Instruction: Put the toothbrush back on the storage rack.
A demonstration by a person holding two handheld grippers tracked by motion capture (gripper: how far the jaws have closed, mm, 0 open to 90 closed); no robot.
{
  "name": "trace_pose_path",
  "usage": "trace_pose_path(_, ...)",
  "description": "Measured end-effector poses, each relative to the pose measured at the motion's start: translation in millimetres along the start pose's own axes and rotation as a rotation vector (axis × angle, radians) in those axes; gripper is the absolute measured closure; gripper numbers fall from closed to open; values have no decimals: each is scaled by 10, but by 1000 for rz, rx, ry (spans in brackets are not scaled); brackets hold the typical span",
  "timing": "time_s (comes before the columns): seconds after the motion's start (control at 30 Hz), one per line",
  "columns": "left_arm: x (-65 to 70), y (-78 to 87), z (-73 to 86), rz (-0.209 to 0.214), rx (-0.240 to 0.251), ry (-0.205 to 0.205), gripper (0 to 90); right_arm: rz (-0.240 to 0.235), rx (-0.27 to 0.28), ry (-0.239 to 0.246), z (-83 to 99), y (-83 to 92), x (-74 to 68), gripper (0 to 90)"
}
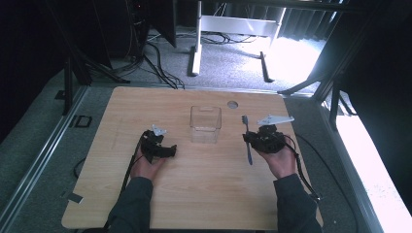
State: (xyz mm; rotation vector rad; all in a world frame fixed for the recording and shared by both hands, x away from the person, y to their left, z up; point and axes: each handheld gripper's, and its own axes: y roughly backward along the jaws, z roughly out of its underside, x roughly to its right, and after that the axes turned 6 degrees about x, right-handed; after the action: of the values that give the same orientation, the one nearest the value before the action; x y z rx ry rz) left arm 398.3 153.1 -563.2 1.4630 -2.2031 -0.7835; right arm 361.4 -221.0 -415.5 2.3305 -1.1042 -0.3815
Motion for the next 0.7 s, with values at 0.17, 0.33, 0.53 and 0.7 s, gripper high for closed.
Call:
trace_pose_path(0.17,0,0,0,0,0,0,87,-10,18,-10,-12,14,1,786)
trace_pose_path(0.33,0,0,0,0,0,0,87,-14,37,-21,-24,28,-1,786)
trace_pose_path(0.53,0,0,0,0,0,0,87,-14,48,-19,-31,29,-12,786)
trace_pose_path(0.7,1,-1,1,-1,2,0,87,-19,66,-25,-46,38,-17,785)
